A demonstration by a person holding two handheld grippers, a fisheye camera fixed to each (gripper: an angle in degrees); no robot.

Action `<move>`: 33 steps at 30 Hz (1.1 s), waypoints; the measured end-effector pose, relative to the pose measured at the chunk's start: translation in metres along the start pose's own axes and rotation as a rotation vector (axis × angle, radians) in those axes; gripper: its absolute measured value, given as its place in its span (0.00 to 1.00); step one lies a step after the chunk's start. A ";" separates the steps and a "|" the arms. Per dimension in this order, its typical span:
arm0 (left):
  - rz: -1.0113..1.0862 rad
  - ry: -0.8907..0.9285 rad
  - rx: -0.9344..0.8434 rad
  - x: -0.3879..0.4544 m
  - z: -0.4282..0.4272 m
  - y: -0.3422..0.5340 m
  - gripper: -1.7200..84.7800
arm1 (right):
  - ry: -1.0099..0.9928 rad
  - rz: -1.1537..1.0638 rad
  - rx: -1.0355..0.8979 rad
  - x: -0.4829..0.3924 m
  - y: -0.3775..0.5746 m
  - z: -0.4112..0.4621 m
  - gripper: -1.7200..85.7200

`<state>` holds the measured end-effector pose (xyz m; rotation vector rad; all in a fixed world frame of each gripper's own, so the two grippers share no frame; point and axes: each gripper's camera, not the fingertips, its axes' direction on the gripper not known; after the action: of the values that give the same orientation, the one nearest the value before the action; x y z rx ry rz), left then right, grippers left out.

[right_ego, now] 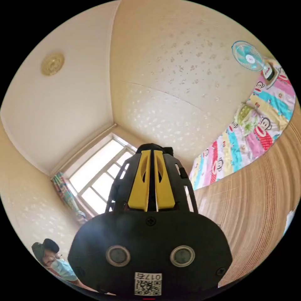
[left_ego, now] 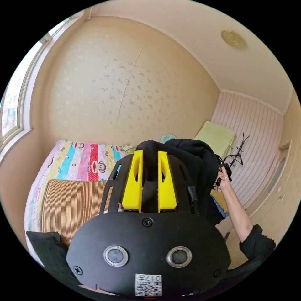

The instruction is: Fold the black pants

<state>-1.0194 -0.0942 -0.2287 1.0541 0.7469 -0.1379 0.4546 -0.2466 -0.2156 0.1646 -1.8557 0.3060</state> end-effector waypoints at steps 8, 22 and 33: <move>0.128 -0.168 -0.366 -0.078 0.113 0.216 0.13 | 0.294 -0.489 -0.427 0.066 0.189 0.047 0.08; -0.481 -0.191 -0.370 -0.160 0.072 0.565 0.12 | -0.023 0.032 -0.887 0.152 0.520 0.218 0.17; -0.388 -0.100 -0.429 -0.119 0.074 0.592 0.06 | -0.193 0.220 -0.593 0.185 0.504 0.139 0.03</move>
<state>-0.8097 0.1177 0.3016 0.4847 0.8380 -0.3437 0.1377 0.2019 -0.1413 -0.4315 -2.0786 -0.1237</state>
